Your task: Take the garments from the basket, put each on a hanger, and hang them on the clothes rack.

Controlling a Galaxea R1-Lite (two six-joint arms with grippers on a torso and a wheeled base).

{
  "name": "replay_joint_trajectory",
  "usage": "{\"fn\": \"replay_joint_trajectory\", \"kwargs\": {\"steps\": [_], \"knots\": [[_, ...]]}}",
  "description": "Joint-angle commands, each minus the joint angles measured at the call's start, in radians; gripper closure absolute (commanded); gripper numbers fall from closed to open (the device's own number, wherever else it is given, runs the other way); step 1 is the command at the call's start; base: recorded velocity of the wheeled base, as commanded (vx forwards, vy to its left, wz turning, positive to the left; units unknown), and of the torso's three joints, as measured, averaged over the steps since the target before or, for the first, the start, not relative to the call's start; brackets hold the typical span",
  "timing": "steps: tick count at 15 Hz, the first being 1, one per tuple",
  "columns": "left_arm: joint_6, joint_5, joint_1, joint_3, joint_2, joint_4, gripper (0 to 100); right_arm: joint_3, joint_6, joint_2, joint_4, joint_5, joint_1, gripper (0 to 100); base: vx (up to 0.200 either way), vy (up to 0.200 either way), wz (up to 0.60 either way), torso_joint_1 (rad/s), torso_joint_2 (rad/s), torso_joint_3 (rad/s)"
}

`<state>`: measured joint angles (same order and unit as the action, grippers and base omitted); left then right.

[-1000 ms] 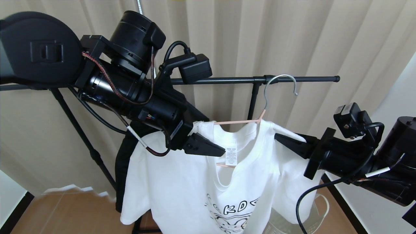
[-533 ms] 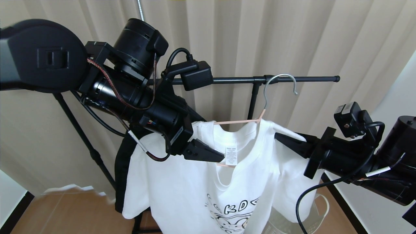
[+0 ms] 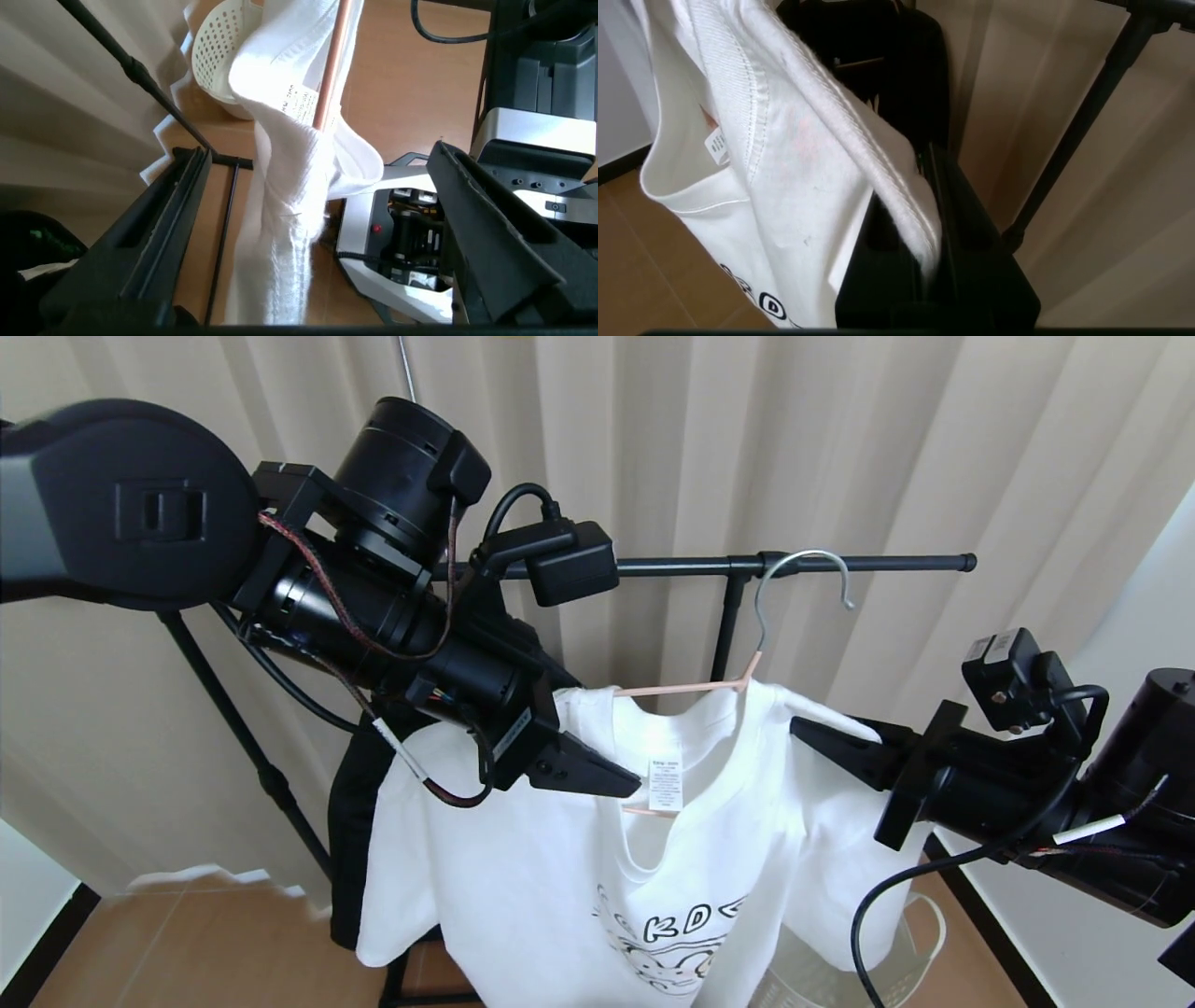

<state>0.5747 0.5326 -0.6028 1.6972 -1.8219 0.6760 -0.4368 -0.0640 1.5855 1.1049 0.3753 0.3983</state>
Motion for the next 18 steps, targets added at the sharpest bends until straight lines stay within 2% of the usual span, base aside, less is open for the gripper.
{"fn": "replay_joint_trajectory", "kwargs": {"steps": [1,7,13,14,18], "knots": [[-0.001,-0.002,-0.002,-0.004,0.0,0.001,100,0.0,0.0,-0.001,0.001,0.001,0.001,100,0.0,0.0,0.0,0.0,0.0,0.0],[-0.001,-0.006,-0.003,-0.004,0.003,0.001,100,0.004,-0.013,-0.004,0.003,-0.003,0.001,100,0.0,0.0,0.0,0.0,0.0,0.0],[-0.001,-0.006,0.0,-0.005,0.004,0.001,100,0.015,-0.034,-0.073,-0.01,0.001,0.019,100,0.0,0.0,0.0,0.0,0.0,0.0],[-0.001,-0.006,0.001,-0.004,0.004,-0.001,100,0.02,-0.034,-0.079,-0.013,0.002,0.019,0,0.0,0.0,0.0,0.0,0.0,0.0],[-0.003,-0.013,0.005,-0.013,0.012,-0.021,100,0.021,-0.036,-0.079,-0.014,0.004,0.019,0,0.0,0.0,0.0,0.0,0.0,0.0]]}}
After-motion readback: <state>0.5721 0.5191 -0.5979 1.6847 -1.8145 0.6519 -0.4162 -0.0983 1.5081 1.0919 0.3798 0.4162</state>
